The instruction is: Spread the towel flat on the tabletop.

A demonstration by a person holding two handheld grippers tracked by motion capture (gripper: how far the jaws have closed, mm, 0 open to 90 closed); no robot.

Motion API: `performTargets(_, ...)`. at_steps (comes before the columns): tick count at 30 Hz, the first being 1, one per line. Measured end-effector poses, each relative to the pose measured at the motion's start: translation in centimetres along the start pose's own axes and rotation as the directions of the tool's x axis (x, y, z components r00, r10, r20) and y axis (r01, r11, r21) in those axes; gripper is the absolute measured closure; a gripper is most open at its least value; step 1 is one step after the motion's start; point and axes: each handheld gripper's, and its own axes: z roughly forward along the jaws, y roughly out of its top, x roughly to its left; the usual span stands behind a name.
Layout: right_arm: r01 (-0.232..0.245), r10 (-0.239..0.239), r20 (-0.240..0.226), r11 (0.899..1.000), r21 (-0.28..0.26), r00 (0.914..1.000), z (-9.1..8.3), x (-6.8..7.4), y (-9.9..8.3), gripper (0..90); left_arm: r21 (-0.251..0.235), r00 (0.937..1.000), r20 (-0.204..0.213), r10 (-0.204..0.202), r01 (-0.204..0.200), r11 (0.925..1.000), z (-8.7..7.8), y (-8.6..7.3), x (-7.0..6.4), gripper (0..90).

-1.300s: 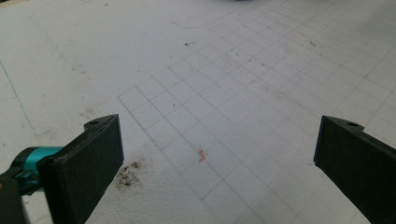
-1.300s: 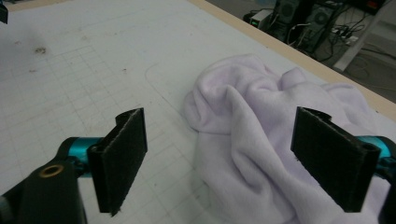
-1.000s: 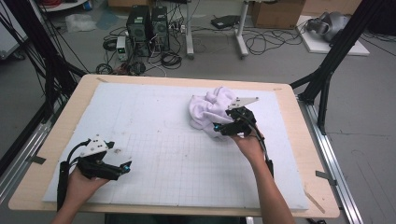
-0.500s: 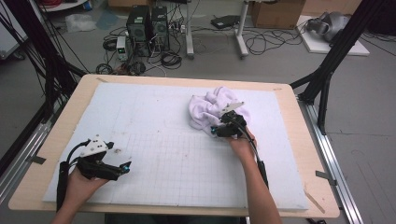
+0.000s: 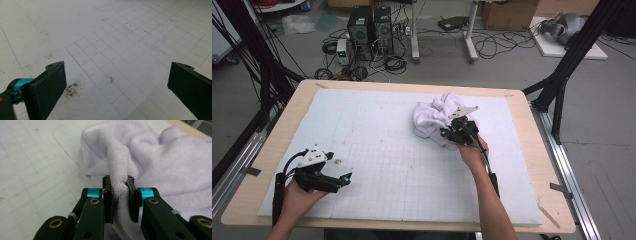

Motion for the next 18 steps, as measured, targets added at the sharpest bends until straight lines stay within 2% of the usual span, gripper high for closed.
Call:
performTargets(2, -0.019, 0.018, -0.043, 1.0, -0.015, 0.9989, -0.8, 0.1, 0.5, 80.1, -0.002, 1.0, 0.006, 0.0, 0.0, 1.0, 0.0, 0.0, -0.1, 2.5)
performTargets(4, -0.046, 0.045, -0.115, 0.999, -0.007, 0.9924, -1.5, 0.5, 1.2, 79.9, -0.003, 0.9999, 0.009, 0.006, -0.006, 1.0, -0.1, 0.1, -0.2, 2.6)
performTargets(7, 0.01, -0.014, -0.165, 1.0, -0.024, 0.9861, -3.1, 2.7, 2.8, 79.6, -0.003, 0.9999, 0.011, 0.007, -0.007, 1.0, -0.1, 0.1, -0.2, 2.6)
performTargets(9, 0.047, -0.058, -0.183, 0.997, -0.063, 0.9813, -4.0, 4.2, 3.4, 79.1, -0.004, 1.0, 0.008, 0.005, -0.005, 1.0, -0.2, 0.0, -0.2, 2.6)
performTargets(10, 0.047, -0.058, -0.183, 0.997, -0.063, 0.9813, -4.0, 4.2, 3.4, 79.1, -0.006, 1.0, 0.006, 0.002, -0.002, 1.0, -0.2, 0.0, -0.2, 2.6)
performTargets(13, 0.072, -0.092, -0.22, 0.992, -0.1, 0.9712, -5.3, 6.3, 3.9, 79.1, -0.016, 0.9998, 0.011, -0.015, 0.015, 0.9998, -0.3, 0.0, -0.2, 2.6)
performTargets(15, 0.061, -0.093, -0.266, 0.99, -0.125, 0.9595, -6.0, 7.7, 4.0, 79.1, -0.022, 0.9997, 0.019, -0.015, 0.016, 0.9996, -0.4, 0.1, -0.3, 2.6)
performTargets(16, 0.067, -0.113, -0.319, 0.986, -0.151, 0.9411, -6.3, 9.4, 3.7, 79.1, -0.026, 0.9996, 0.023, -0.017, 0.018, 0.9995, -0.4, 0.1, -0.4, 2.6)
performTargets(17, 0.067, -0.113, -0.319, 0.986, -0.151, 0.9411, -6.3, 9.4, 3.7, 79.1, -0.029, 0.9996, 0.023, -0.014, 0.015, 0.9995, -0.4, 0.2, -0.5, 2.6)
performTargets(18, 0.072, -0.123, -0.341, 0.984, -0.161, 0.932, -6.2, 10.3, 3.5, 79.0, -0.026, 0.9996, 0.024, -0.01, 0.011, 0.9996, -0.4, 0.2, -0.5, 2.6)
